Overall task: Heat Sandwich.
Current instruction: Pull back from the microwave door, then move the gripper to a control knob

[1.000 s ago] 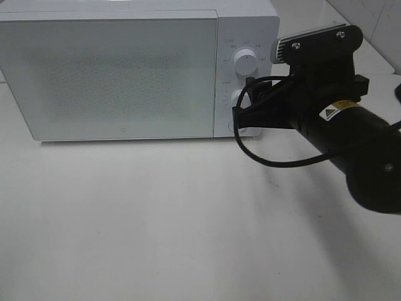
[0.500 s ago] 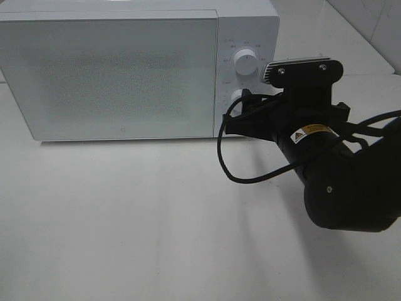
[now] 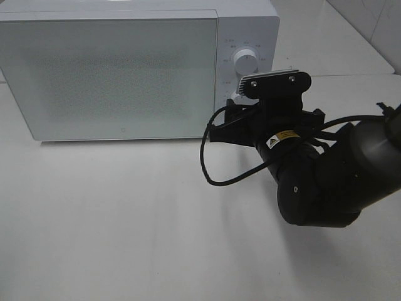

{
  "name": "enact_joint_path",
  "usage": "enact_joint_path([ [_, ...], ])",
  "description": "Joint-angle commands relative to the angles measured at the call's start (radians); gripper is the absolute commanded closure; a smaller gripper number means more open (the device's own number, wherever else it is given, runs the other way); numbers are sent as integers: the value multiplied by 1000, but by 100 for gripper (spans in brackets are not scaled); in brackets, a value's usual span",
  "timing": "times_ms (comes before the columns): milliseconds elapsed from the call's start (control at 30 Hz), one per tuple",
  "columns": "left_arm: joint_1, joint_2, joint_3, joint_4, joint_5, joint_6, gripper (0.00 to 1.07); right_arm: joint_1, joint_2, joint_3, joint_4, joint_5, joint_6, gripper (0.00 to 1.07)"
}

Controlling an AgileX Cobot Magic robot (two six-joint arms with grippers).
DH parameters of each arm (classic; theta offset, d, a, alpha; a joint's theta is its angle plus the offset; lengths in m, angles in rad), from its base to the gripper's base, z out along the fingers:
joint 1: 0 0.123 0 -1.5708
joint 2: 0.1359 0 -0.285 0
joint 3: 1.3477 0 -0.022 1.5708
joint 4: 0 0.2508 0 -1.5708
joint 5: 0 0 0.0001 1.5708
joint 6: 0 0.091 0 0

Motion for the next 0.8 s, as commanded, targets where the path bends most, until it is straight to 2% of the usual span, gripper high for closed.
enact_joint_path([
  [33, 1, -24, 2, -7, -6, 0, 30, -1, 8, -15, -8, -46, 6, 42],
  [300, 1, -24, 2, -7, -6, 0, 30, -13, 8, -48, 16, -44, 4, 42],
  [600, 1, -24, 2, -7, -6, 0, 30, -71, 8, -48, 2, -44, 5, 42],
  [800, 1, -24, 2, -7, -6, 0, 30, -71, 8, -48, -105, -19, 5, 42],
])
